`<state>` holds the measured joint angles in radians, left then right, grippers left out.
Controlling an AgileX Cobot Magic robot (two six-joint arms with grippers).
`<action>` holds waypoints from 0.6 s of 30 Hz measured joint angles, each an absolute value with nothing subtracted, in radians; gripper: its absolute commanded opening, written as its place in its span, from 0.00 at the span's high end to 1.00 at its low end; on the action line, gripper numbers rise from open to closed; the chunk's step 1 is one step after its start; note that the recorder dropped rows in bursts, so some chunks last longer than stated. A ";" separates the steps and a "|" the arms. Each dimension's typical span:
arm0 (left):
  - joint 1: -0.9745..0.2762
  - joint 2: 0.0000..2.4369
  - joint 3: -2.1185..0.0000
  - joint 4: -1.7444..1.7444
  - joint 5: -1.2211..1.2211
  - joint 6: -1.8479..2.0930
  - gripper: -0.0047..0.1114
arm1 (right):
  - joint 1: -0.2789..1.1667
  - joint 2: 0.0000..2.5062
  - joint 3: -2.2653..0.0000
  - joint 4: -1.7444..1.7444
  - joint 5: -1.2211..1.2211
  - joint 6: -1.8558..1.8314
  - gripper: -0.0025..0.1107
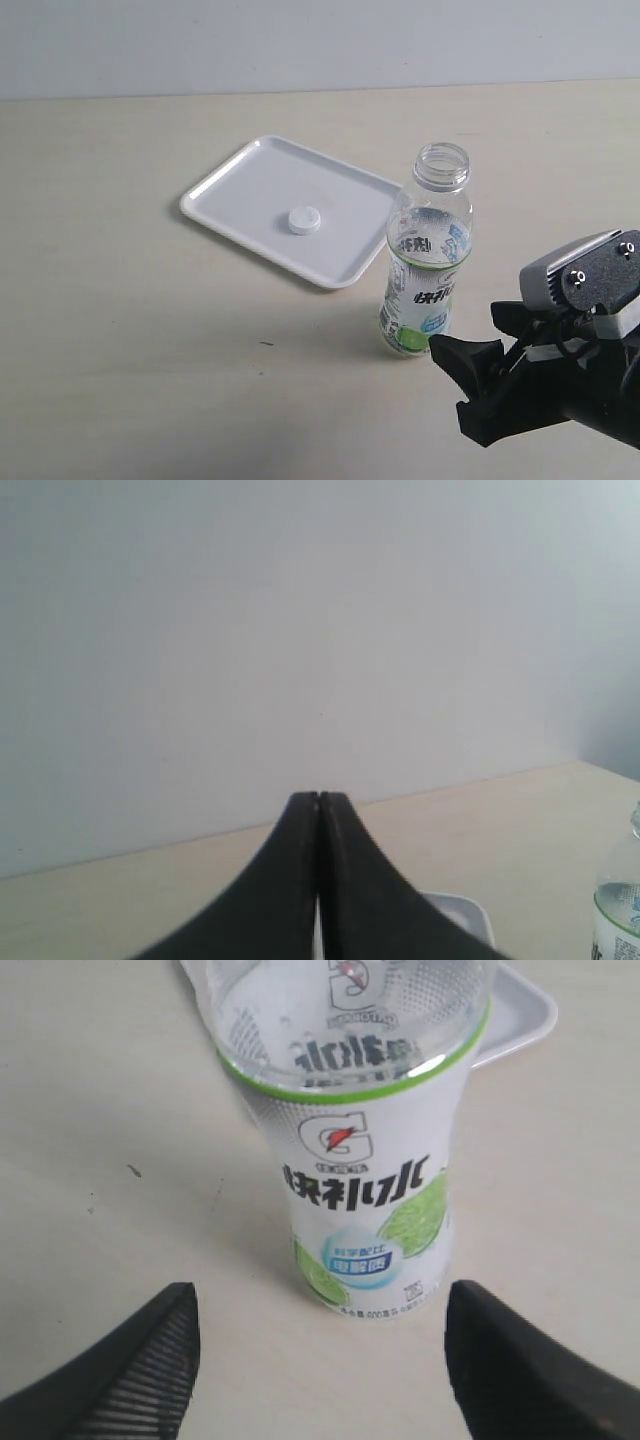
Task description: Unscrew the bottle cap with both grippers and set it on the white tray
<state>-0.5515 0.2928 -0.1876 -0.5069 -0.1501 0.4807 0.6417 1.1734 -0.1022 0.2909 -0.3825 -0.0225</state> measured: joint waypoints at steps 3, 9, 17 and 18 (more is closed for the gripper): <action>-0.551 0.248 -0.158 -0.507 -0.153 0.481 0.96 | 0.642 1.171 -0.102 0.291 -0.372 -0.023 0.40; -0.551 0.223 -0.147 -0.507 -0.094 0.481 0.96 | 0.642 1.028 -0.102 0.291 -0.288 -0.023 0.40; -0.551 0.223 -0.146 -0.507 -0.080 0.481 0.96 | 0.637 0.734 -0.102 0.291 -0.280 -0.024 0.40; -0.551 0.223 -0.146 -0.507 -0.080 0.481 0.96 | 0.630 0.710 -0.102 0.291 -0.280 -0.024 0.40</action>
